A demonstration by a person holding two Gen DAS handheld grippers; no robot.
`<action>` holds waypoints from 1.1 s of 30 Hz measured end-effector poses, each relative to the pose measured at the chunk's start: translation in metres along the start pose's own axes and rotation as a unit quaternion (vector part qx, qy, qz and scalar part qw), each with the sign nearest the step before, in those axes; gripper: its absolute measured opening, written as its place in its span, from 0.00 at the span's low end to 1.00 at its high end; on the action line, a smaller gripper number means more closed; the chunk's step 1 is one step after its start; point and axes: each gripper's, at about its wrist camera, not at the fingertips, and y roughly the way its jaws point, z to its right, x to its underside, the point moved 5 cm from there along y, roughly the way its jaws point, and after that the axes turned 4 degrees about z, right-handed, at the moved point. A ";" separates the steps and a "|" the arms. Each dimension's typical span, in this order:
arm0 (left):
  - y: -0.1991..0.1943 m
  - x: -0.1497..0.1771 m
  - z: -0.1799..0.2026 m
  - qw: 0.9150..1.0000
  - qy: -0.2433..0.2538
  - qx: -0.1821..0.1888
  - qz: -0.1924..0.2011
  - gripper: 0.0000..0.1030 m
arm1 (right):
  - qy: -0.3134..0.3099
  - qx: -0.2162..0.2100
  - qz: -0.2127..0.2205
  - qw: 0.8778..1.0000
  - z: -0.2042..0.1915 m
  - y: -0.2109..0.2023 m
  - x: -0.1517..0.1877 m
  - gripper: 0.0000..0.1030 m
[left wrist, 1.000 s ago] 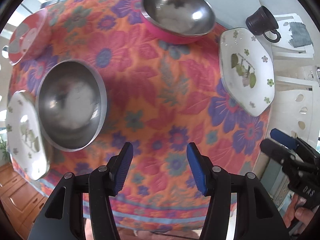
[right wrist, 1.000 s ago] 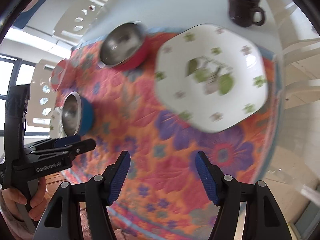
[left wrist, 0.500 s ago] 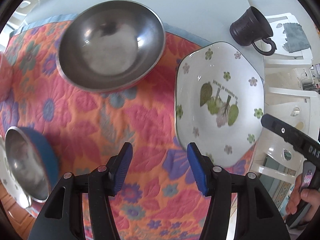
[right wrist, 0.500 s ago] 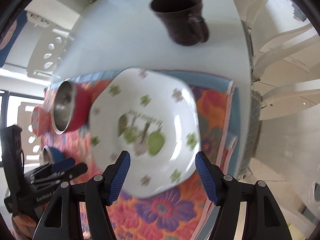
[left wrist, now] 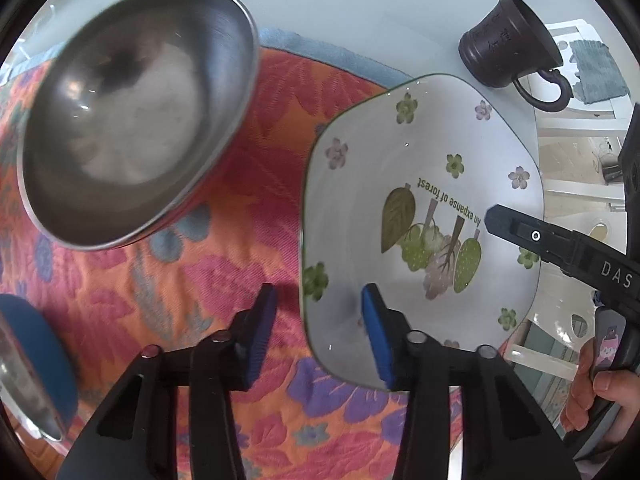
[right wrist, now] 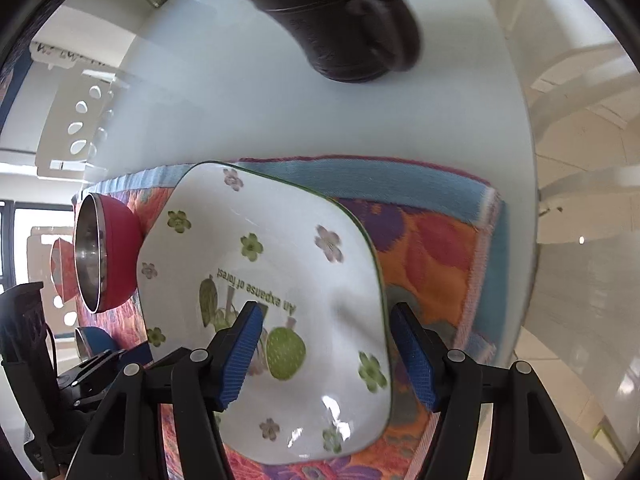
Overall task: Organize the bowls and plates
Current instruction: 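Close both tools on the rim of the second forest plate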
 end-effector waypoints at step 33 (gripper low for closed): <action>-0.005 0.058 -0.040 0.998 0.059 0.032 -0.012 0.29 | -0.082 -0.008 -0.042 0.996 -0.057 0.014 0.081 0.53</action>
